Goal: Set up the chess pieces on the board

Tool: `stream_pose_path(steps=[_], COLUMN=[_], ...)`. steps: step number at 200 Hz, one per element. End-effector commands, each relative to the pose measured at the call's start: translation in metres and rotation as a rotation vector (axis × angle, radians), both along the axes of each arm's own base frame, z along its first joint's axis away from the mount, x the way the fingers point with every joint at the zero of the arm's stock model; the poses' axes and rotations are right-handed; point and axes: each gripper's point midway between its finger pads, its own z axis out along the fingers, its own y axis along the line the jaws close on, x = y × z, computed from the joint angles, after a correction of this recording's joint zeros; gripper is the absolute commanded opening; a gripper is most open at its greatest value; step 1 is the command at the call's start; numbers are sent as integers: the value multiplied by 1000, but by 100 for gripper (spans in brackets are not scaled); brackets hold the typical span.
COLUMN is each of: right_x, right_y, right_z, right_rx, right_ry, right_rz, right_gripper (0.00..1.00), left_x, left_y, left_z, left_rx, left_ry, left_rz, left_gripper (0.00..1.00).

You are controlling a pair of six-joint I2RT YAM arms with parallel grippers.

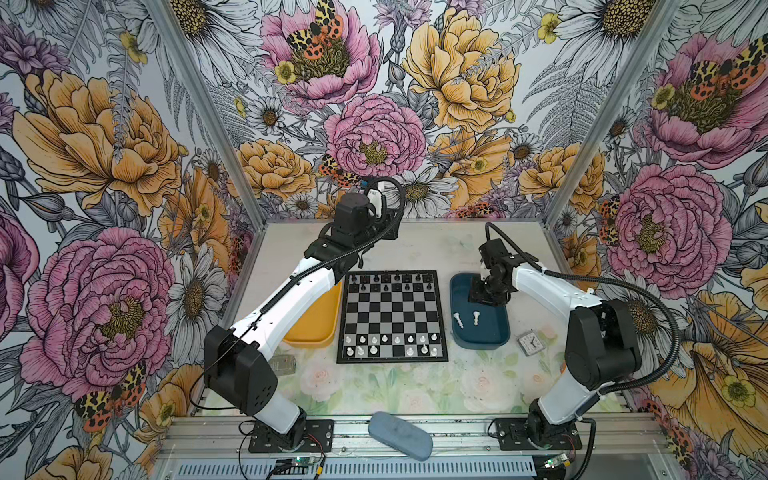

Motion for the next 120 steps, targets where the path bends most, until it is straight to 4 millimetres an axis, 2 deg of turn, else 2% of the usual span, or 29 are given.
stream_pose_path(steps=[1,43,120], right_x=[1,-1,0], right_y=[-5,-9,-9], right_z=[-5,-20,-37], right_rx=[-49,-78,-94], right_ry=[26,65,108], right_rz=[16,16,42], right_gripper=[47,46,46], left_x=[-4,-12,-13], left_y=[-8,-16,-21], left_z=[15,7,0], left_rx=[-88,-114,-122], left_ry=[-82,-76,-60], left_rz=[-49,-105,-129], left_gripper=[29,29,29])
